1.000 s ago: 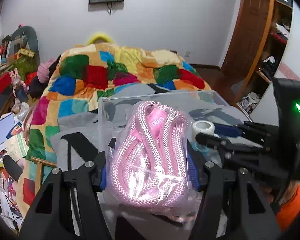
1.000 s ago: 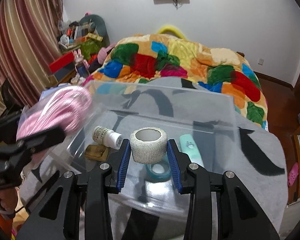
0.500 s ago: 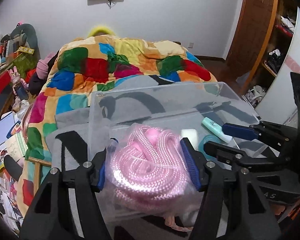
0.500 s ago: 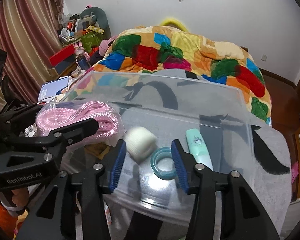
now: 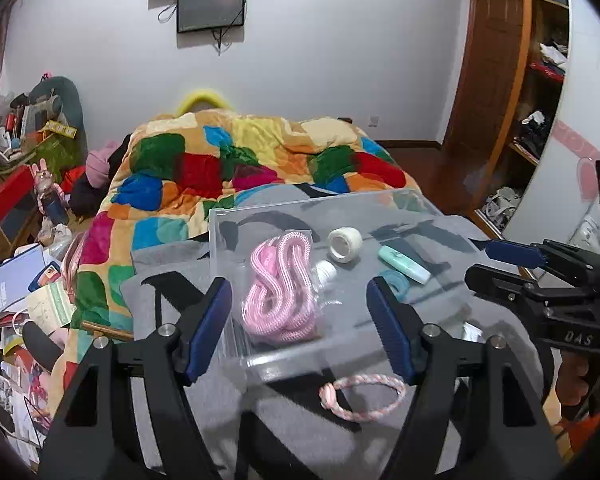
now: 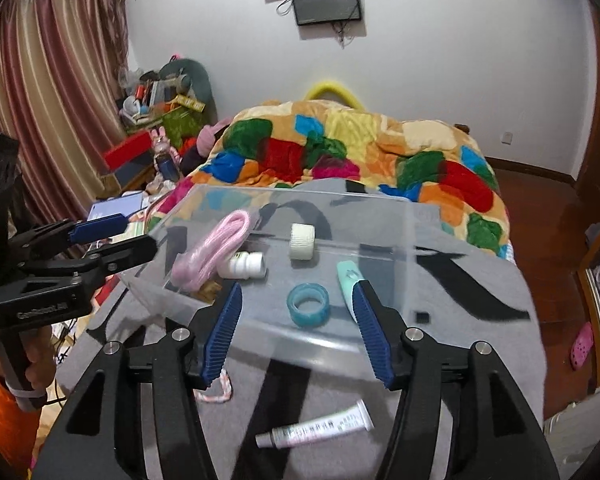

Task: Organize objects
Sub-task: 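Place the bandage roll and bagged pink rope into the clear box, opening both tools, then grasp the white ointment tube with the right tool while the left tool grasps the braided rope toy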

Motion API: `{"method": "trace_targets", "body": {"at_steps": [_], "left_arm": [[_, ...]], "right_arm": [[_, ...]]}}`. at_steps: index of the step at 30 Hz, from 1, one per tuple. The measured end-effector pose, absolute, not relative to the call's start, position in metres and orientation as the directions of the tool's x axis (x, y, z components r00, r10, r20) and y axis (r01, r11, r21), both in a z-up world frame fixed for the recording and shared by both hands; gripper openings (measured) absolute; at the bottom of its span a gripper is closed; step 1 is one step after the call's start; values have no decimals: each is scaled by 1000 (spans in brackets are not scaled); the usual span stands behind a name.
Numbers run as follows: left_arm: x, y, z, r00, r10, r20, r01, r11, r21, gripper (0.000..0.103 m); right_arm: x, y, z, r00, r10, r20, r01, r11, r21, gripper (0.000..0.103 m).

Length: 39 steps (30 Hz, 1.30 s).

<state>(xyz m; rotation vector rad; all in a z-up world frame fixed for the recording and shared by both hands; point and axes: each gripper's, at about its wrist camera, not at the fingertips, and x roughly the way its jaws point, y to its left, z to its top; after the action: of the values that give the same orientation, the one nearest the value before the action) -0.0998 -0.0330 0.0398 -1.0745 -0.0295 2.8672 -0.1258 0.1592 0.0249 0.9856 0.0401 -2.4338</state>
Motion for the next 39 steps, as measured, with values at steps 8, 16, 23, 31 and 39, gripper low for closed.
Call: {"method": "trace_targets", "body": {"at_steps": [8, 16, 23, 31, 39], "left_arm": [[-77, -29, 20, -730, 81, -679, -79, -996, -34, 72], [-74, -29, -30, -645, 75, -760, -74, -997, -36, 72], [-83, -18, -53, -583, 91, -807, -102, -994, -39, 54], [-88, -8, -58, -578, 84, -812, -111, -994, -24, 30], [-74, -10, -57, -600, 97, -794, -113, -993, -36, 11]], "right_arm": [[-103, 182, 0, -593, -405, -696, 401, -898, 181, 54], [-98, 176, -46, -531, -360, -767, 362, -915, 180, 54], [-88, 176, -61, -524, -329, -785, 375, -917, 134, 51], [-80, 190, -62, -546, -312, -777, 375, -921, 106, 17], [-62, 193, -53, -558, -358, -748, 423, -899, 114, 14]]}}
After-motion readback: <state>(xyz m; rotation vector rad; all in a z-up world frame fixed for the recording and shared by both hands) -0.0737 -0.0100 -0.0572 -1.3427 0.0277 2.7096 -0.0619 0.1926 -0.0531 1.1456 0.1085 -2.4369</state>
